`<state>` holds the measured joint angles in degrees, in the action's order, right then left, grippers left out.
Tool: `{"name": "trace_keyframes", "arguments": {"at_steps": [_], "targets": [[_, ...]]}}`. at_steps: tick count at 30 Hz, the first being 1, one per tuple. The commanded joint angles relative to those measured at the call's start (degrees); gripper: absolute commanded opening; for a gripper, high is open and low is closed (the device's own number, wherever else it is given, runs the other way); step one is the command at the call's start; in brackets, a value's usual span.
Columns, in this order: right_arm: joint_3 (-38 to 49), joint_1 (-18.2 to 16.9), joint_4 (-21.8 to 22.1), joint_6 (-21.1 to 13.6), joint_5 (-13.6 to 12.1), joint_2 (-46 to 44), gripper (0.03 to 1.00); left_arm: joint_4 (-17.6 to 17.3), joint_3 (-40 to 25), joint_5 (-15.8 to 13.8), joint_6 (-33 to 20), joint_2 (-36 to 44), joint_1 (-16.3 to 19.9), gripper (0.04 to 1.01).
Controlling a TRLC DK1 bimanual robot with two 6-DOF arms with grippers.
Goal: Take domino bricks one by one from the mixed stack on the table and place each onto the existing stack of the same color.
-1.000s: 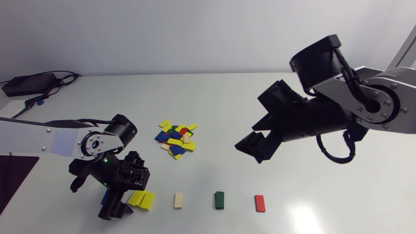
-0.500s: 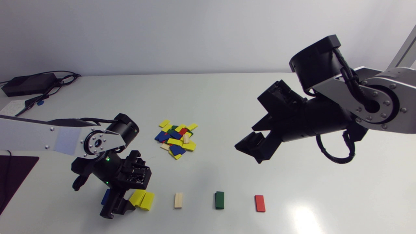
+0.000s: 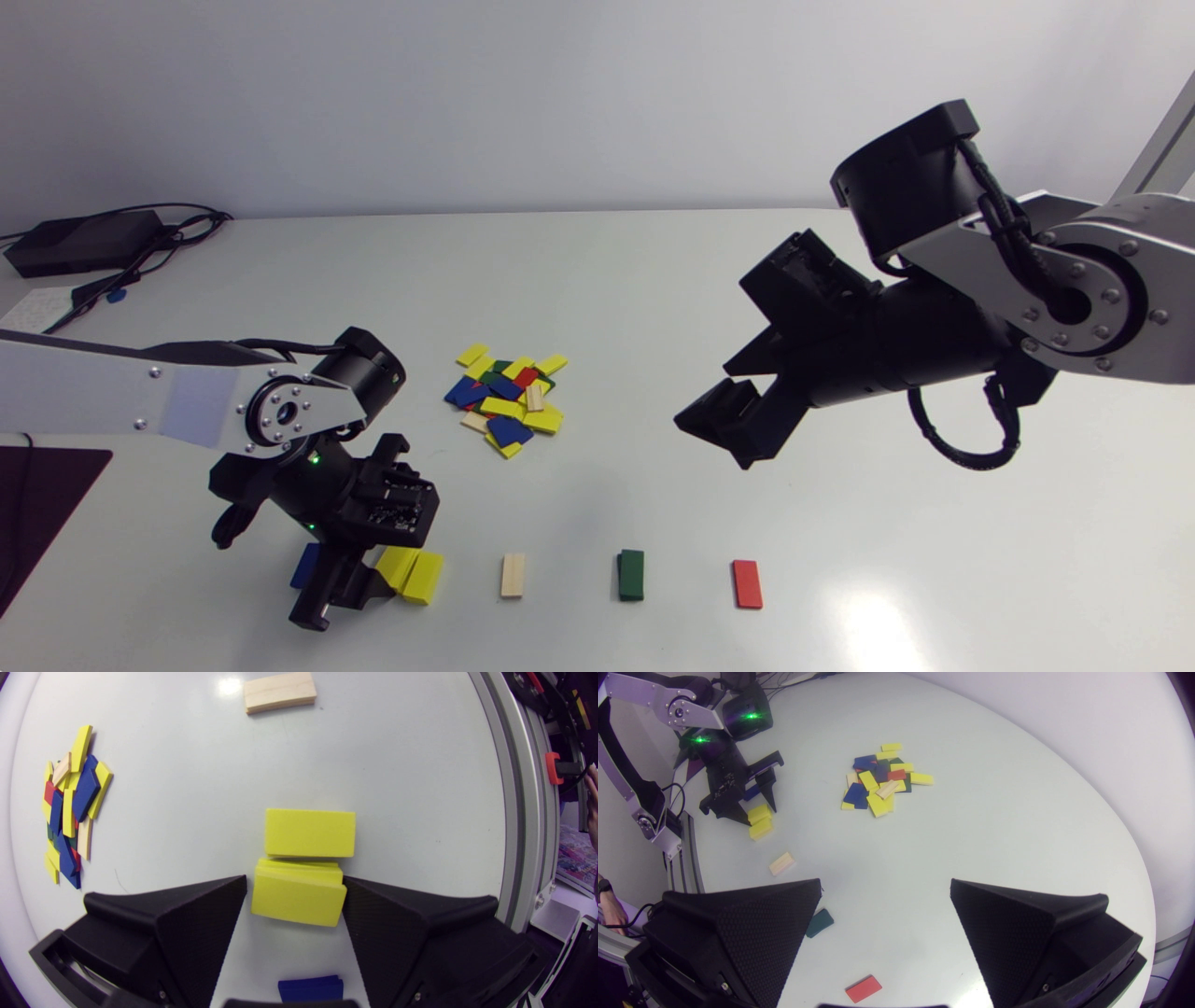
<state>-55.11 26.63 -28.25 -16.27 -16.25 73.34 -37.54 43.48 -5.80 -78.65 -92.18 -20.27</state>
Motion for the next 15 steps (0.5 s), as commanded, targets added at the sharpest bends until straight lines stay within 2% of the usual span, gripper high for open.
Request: {"name": "trace_keyframes", "arguments": {"at_steps": [1, 5, 9, 15], "targets": [[0.27, -0.09, 0.65, 0.54, 0.17, 0.93, 0.97, -1.4, 1.6, -0.17, -1.77, -0.63, -0.47, 0.646], [0.27, -0.09, 0.65, 0.54, 0.17, 0.93, 0.97, -1.57, 1.6, -0.17, -1.68, -0.54, -0.82, 0.584], [0.44, -0.09, 0.65, 0.63, 0.17, 0.93, 0.97, -1.66, 1.69, -0.17, -1.42, -0.46, -1.0, 0.426], [0.53, 0.0, 0.65, 0.63, 0.17, 0.84, 0.97, -1.66, 1.78, -0.26, -1.06, -0.37, -1.17, 0.42]]}}
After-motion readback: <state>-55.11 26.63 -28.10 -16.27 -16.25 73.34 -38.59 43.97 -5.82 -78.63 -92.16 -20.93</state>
